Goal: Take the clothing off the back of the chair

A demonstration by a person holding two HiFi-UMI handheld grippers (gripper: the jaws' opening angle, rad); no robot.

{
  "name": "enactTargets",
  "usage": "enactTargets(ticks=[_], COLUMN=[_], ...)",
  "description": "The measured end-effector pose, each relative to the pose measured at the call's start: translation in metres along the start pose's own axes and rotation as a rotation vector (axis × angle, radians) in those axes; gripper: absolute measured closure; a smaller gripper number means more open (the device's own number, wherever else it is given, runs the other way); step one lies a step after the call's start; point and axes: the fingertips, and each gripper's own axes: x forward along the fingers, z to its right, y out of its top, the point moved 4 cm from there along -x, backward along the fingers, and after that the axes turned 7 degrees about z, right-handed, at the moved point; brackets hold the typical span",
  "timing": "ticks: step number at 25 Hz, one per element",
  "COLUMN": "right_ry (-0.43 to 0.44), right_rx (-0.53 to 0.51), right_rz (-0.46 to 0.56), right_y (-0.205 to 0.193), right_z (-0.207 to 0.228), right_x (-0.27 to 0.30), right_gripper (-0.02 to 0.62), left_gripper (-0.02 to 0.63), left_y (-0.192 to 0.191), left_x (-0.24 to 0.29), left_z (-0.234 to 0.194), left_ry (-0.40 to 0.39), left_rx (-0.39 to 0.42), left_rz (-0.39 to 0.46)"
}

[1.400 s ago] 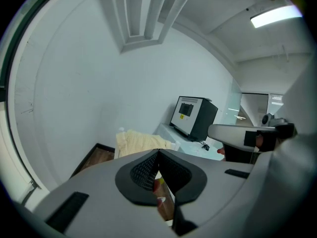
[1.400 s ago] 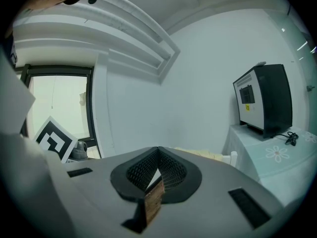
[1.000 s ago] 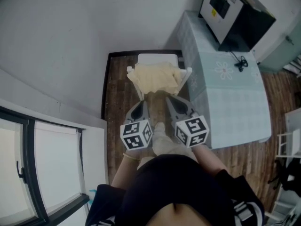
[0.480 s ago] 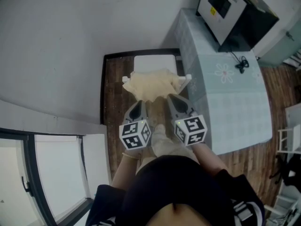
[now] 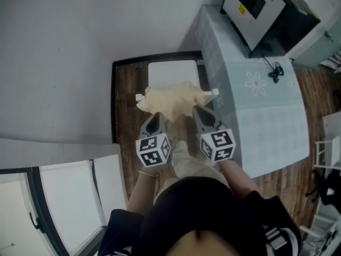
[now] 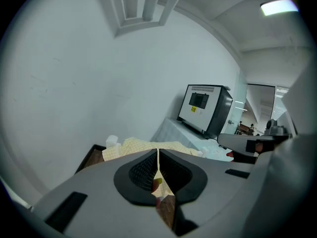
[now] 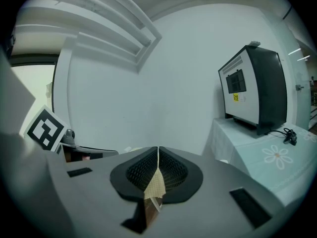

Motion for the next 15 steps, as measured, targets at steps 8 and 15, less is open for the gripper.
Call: enactTargets(ticks=[8, 15], right_ry=[-0.035, -0.066], right_rx=[0.027, 0.037], right_rz=[-0.037, -0.093], right_y=[-0.014, -0.030], right_z=[0.021, 0.036], right_x=[0.023, 0.043], right_gripper=[0.580, 0.431], left_gripper=[0.557, 0.407], left_y=[-0.006, -0.017], left_x=[0.030, 0.050], left_z=[-0.017, -0.027], left_ry=[0.011, 0.033], left_rx=[0.014, 0.046], left_rz=[-0.032, -0.053])
